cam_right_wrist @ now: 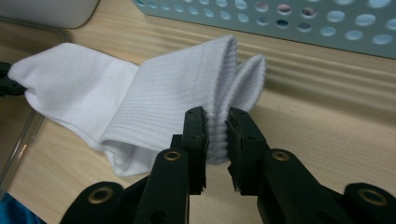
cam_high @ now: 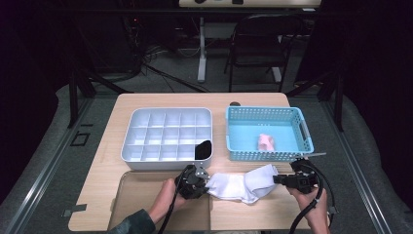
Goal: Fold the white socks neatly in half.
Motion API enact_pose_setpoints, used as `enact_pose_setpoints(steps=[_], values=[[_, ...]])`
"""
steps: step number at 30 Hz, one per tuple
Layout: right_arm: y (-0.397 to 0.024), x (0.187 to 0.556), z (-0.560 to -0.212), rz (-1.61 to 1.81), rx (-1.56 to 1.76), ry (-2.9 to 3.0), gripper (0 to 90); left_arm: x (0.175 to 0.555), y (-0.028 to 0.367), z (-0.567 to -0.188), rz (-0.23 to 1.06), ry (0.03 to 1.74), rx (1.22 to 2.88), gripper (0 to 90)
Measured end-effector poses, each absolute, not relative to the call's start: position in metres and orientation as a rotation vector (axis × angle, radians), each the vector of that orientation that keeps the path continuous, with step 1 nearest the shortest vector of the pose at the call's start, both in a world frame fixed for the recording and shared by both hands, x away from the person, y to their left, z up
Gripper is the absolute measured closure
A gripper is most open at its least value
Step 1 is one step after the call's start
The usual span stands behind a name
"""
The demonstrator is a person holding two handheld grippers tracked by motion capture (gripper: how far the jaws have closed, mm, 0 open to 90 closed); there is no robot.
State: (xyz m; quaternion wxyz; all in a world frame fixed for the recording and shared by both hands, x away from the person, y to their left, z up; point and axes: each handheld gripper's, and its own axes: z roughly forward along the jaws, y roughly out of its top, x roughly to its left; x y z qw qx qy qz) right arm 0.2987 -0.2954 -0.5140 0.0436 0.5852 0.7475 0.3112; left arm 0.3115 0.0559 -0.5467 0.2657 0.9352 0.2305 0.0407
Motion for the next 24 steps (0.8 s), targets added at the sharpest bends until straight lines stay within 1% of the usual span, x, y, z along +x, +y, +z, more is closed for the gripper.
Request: enact_pose_setpoints(steps=[24], values=[[-0.264, 0.292, -0.495, 1.041, 1.649, 2.382, 77.9, 0.314, 0.054, -0.548, 0.095, 0.634, 2.506, 81.9]])
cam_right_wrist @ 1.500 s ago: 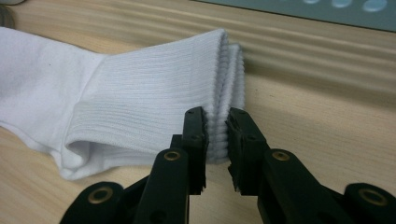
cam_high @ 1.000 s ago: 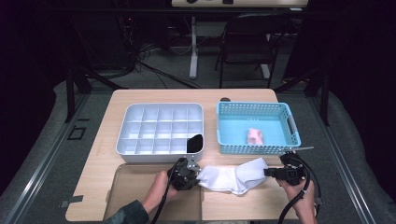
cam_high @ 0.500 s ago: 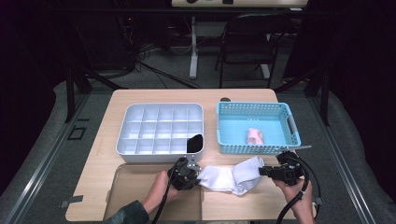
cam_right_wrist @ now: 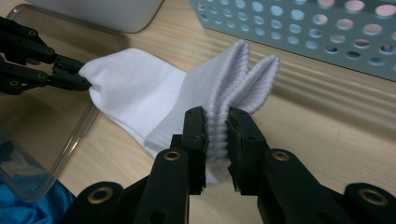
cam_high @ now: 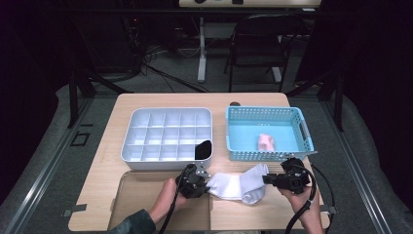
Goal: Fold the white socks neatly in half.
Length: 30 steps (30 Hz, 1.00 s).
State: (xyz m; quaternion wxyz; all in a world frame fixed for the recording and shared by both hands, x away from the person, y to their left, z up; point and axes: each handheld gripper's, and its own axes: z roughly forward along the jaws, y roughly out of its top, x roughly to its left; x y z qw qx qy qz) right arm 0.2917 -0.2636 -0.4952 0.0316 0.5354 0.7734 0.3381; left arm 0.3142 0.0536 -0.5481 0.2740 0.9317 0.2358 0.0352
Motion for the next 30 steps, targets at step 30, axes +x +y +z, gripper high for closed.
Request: enact_pose_setpoints(steps=[30], values=[[-0.178, 0.293, -0.499, 1.001, 1.382, 2.583, 77.7, 0.312, 0.047, -0.545, 0.085, 0.628, 2.502, 81.4]])
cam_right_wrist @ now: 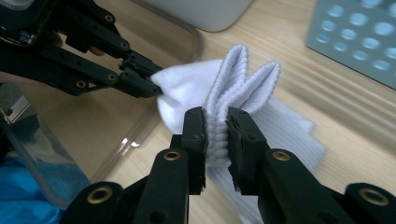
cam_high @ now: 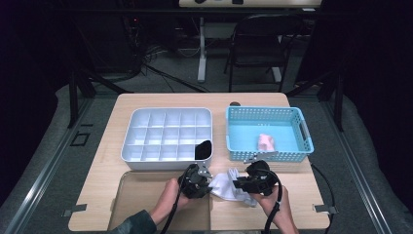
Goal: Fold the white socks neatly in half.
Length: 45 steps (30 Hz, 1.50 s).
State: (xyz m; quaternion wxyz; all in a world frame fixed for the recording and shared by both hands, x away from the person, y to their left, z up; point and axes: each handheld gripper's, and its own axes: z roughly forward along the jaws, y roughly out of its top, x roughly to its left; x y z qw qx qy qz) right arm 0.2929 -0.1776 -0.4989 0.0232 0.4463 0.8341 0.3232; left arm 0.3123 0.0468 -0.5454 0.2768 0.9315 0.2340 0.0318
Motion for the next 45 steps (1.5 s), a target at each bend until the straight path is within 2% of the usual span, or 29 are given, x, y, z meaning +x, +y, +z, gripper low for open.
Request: enact_pose_setpoints(steps=[11, 14, 15, 20, 24, 31, 36, 41, 45], values=[[-0.144, 0.296, -0.512, 0.894, 1.27, 2.636, 76.8, 0.311, 0.043, -0.545, 0.075, 0.614, 2.514, 79.4], [-0.138, 0.298, -0.52, 0.897, 1.256, 2.671, 69.6, 0.31, 0.042, -0.544, 0.087, 0.61, 2.542, 70.6], [-0.142, 0.299, -0.52, 0.965, 1.257, 2.688, 62.8, 0.309, 0.042, -0.543, 0.093, 0.61, 2.543, 63.8], [-0.158, 0.297, -0.51, 1.085, 1.264, 2.651, 55.5, 0.307, 0.044, -0.538, 0.101, 0.598, 2.554, 54.8], [-0.171, 0.3, -0.51, 0.984, 1.32, 2.61, 53.9, 0.307, 0.045, -0.537, 0.103, 0.594, 2.57, 54.5], [-0.154, 0.312, -0.534, 0.836, 1.306, 2.666, 52.8, 0.308, 0.042, -0.541, 0.1, 0.585, 2.575, 63.4], [-0.139, 0.314, -0.549, 0.705, 1.258, 2.679, 60.3, 0.308, 0.041, -0.543, 0.108, 0.582, 2.579, 67.8], [-0.144, 0.314, -0.551, 0.709, 1.267, 2.659, 82.8, 0.308, 0.039, -0.544, 0.116, 0.58, 2.582, 70.5], [-0.144, 0.313, -0.55, 0.72, 1.284, 2.658, 86.8, 0.308, 0.039, -0.544, 0.122, 0.576, 2.579, 71.9]])
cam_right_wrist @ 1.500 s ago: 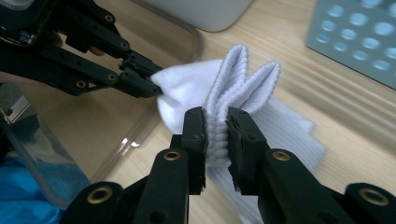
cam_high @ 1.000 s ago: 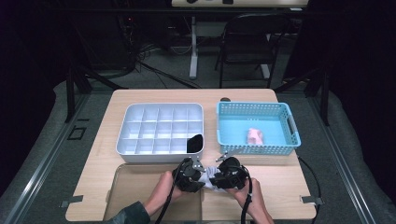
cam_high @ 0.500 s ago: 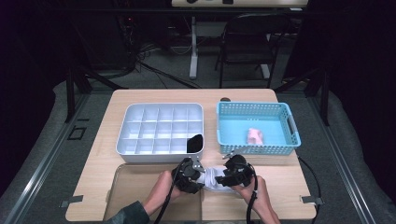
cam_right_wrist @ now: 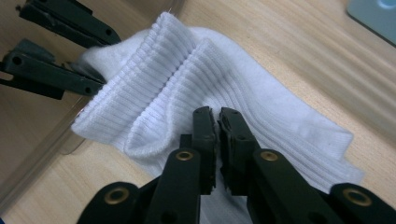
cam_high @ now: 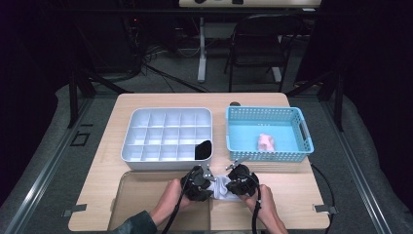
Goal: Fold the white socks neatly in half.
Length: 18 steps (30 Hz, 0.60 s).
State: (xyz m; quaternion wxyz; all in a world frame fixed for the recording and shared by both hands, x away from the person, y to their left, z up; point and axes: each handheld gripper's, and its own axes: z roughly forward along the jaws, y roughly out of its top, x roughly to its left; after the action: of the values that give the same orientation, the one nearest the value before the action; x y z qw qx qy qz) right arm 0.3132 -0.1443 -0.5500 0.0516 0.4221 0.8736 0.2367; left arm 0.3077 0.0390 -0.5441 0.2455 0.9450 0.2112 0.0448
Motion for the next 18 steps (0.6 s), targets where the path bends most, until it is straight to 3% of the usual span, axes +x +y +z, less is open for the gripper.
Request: enact_pose_setpoints(steps=[11, 18], values=[[-0.167, 0.312, -0.528, 0.981, 1.403, 2.602, 87.5, 0.309, 0.04, -0.544, 0.115, 0.587, 2.549, 73.7], [-0.161, 0.31, -0.526, 1.045, 1.395, 2.611, 87.3, 0.309, 0.039, -0.546, 0.103, 0.592, 2.538, 74.0]])
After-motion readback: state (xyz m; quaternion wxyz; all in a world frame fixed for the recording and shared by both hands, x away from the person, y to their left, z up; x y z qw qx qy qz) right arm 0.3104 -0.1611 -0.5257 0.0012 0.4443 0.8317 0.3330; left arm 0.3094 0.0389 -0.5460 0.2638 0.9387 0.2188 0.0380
